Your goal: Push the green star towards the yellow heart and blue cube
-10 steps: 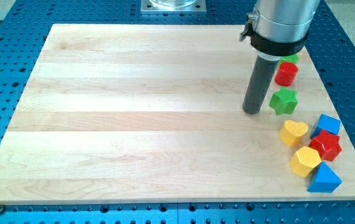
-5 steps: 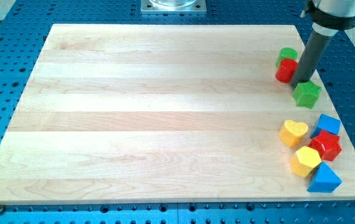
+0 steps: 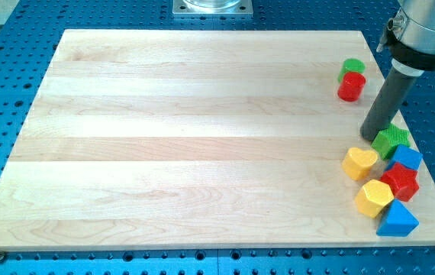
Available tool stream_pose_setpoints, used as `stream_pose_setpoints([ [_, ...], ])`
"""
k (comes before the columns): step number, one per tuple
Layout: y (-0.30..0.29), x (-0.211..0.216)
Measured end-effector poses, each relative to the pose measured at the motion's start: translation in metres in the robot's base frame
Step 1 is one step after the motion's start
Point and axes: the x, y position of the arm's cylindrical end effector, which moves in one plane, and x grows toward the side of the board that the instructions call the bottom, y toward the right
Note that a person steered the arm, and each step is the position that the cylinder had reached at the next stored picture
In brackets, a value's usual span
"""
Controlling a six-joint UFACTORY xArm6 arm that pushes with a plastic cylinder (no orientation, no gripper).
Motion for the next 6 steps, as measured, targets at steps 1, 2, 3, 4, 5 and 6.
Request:
stream_pose_setpoints([
  [1,0.017,-0.009],
  [2,0.04,-0.017],
  [3,0.041,-0.018],
  [4,0.045,-0.018],
  [5,0.042,0.0],
  [6,0.041,0.007],
])
